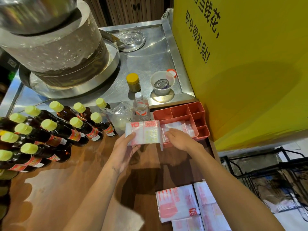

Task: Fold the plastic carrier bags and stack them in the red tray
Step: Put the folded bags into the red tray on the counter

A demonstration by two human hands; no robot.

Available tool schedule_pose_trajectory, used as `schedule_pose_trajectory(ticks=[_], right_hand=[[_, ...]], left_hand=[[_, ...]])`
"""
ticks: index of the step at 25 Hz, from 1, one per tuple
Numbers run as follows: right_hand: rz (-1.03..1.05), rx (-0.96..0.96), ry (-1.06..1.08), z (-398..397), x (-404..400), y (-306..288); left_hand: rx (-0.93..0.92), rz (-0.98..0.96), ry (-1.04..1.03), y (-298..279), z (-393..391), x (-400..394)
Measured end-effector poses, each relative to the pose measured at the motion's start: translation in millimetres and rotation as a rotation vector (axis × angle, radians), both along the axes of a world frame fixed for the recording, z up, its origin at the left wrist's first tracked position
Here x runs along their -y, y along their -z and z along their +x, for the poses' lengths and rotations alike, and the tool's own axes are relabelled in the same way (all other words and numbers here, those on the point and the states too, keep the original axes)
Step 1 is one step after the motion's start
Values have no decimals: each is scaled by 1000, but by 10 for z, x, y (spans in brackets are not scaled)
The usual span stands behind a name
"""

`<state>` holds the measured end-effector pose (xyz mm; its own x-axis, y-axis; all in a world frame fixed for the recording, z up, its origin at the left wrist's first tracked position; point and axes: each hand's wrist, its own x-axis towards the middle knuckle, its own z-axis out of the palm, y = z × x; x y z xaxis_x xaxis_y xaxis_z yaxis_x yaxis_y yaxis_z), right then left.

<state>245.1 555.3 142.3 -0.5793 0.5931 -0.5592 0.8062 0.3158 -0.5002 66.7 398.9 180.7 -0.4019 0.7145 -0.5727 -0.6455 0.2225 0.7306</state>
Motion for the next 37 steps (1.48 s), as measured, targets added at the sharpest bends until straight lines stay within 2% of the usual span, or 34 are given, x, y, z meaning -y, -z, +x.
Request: schedule_pose_trajectory(ticks=[1,4,5,7,8,10,15,18,21,25,28,30,32,33,34,35,37], right_hand=[[-23,-100,121,2,-1,-48],[180,-429,469,98,123,-247],[183,-519,534,126,179,-335],[-31,-632,585,150,282,-491],[-142,-654,595,149,307,-515],[-236,-698,622,141,302,-521],[-258,-695,724,157,137,-399],[-284,-673,767,243,-57,-295],[-216,-628,721,317,-190,-241],[53,-488,618,372,-285,-65],[227,-361,565,376,-322,46],[294,-329,452,403,-315,150],[307,-298,393,375,-198,143],[314,-284,397,375,-128,161],[396,-288,329,389,-53,199],[486,-252,170,407,15,239],[489,-173,-73,443,101,342]], left_hand=[[-11,6,9,-12,18,-11],[-29,29,14,-17,69,-74],[-34,32,18,-14,87,-103],[-34,34,31,-9,145,-162],[-33,33,35,-6,191,-196],[-45,26,54,7,293,-266],[-296,-86,168,131,438,-431],[-293,-118,159,158,457,-522],[-364,-135,196,181,531,-614],[-576,-216,359,299,677,-797],[-891,-172,536,315,721,-809],[-1202,-141,657,376,684,-768],[-1468,-168,791,497,609,-727],[-1535,-197,866,539,572,-709],[-1565,-235,937,590,548,-700],[-1583,-263,984,613,534,-685],[-1629,-296,1051,662,510,-664]])
